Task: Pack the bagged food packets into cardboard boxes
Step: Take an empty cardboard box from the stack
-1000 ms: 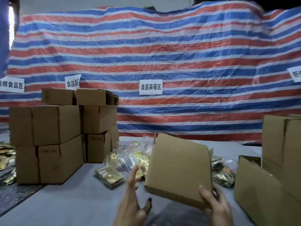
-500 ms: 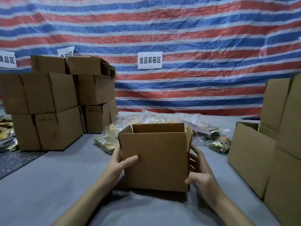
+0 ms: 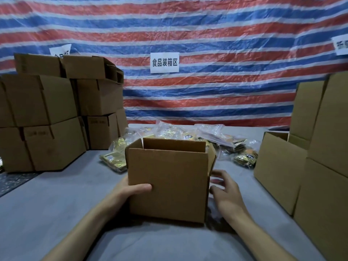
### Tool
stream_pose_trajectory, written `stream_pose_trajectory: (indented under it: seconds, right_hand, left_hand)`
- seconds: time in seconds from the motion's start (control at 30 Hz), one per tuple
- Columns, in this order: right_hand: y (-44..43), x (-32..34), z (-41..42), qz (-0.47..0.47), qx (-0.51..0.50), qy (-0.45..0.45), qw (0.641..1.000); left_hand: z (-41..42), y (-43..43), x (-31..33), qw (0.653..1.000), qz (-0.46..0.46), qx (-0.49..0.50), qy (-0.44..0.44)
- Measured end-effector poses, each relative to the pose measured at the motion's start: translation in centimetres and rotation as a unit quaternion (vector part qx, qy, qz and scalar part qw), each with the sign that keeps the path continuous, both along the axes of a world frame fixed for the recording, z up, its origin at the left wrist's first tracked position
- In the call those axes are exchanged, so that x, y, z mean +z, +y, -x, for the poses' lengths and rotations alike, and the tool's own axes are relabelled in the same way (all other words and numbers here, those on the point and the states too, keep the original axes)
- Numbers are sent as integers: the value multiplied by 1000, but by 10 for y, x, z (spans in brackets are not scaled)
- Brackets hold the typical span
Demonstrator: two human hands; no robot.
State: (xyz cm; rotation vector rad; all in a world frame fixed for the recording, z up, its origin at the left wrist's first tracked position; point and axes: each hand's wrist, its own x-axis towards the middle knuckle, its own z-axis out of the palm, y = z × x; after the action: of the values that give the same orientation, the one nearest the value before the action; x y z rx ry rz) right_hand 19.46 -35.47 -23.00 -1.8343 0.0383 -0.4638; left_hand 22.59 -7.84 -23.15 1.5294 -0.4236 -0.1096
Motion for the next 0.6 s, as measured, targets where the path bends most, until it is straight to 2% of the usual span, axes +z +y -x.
stream_pose_trajectory:
  seconds: [0.07,0.1,0.2,0.33,0.4,0.5,0.6]
  right_hand:
    - [-7,0,-3,3,-52,-30,998]
    - [-11,0,-5,7,-74,-16,997]
    - [-17,-2,-14,74,-140,117,981]
    - [-12,17,-32,227,-141,188,945]
    - [-9,30,-46,245,-107,199,943]
    - [-5,37,-67,202,-71,170,962]
    - [-10,38,-91,270,-80,118,952]
  left_hand:
    - [1,-1,2,1000,-7,5,-14]
    - [1,-1,3,1000,-8,5,-19]
    - [0,-1,3,1000,-1,4,-20]
    - [-2,-4,1,1000,3,8,-20]
    - [-2,-5,1,1000,6,18,-19]
    - [-1,-7,-1,1000,13,20,-15]
    - [-3,-8,-2,1000,12,8,-11]
